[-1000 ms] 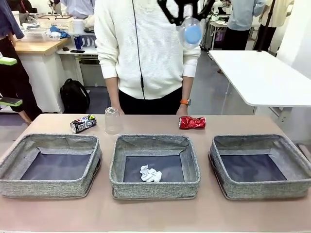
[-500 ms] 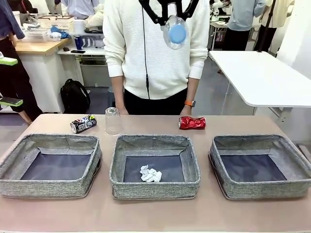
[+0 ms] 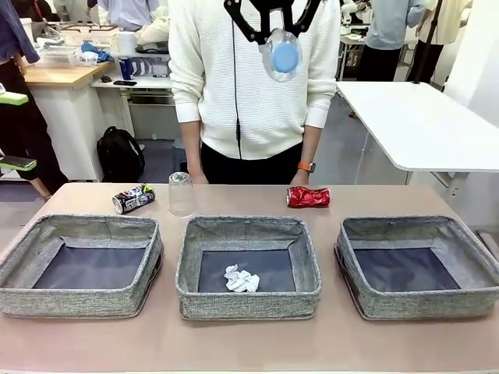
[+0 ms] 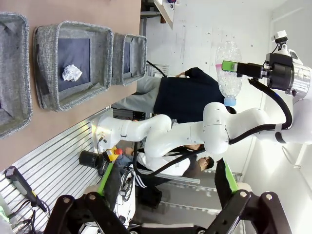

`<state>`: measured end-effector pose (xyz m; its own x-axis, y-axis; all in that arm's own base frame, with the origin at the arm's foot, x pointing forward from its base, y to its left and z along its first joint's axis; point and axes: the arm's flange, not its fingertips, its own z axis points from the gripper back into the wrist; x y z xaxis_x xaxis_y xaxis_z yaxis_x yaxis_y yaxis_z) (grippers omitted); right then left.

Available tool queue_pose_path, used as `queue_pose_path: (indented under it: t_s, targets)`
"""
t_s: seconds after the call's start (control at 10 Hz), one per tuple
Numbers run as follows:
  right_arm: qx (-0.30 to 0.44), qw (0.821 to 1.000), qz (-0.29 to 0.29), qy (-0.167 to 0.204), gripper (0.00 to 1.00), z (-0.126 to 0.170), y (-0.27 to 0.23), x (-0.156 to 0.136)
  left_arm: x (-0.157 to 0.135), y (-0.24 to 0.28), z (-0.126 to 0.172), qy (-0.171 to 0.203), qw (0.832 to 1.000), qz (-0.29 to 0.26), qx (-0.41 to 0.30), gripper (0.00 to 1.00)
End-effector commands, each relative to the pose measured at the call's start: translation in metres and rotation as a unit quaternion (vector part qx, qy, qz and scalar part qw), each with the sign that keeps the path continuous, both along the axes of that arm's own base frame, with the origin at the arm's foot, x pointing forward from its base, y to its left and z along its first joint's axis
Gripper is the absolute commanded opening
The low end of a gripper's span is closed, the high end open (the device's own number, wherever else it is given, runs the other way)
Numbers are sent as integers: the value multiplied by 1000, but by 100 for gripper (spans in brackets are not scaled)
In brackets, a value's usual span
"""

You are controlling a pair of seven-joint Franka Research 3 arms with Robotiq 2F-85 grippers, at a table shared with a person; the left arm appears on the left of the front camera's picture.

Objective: Sort the waste into the appropriate baskets.
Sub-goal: Pick up the waste item pointed out by the person, then place the picked waste into the Fabric basket indicated by the person.

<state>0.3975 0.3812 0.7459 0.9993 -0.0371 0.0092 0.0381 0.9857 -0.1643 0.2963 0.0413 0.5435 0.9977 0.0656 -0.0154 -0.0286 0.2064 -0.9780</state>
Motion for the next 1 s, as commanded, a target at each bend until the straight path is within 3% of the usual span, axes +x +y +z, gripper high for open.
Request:
queue_pose_path:
  t_s: [0.0, 0.9]
  targets:
    - [1, 1000, 0, 5, 20, 0, -2, -1, 1, 0, 2, -12, 1000, 0, -9, 100]
    - [1, 1000, 0, 5, 20, 0, -2, -1, 1, 0, 2, -12, 1000, 0, -9, 100]
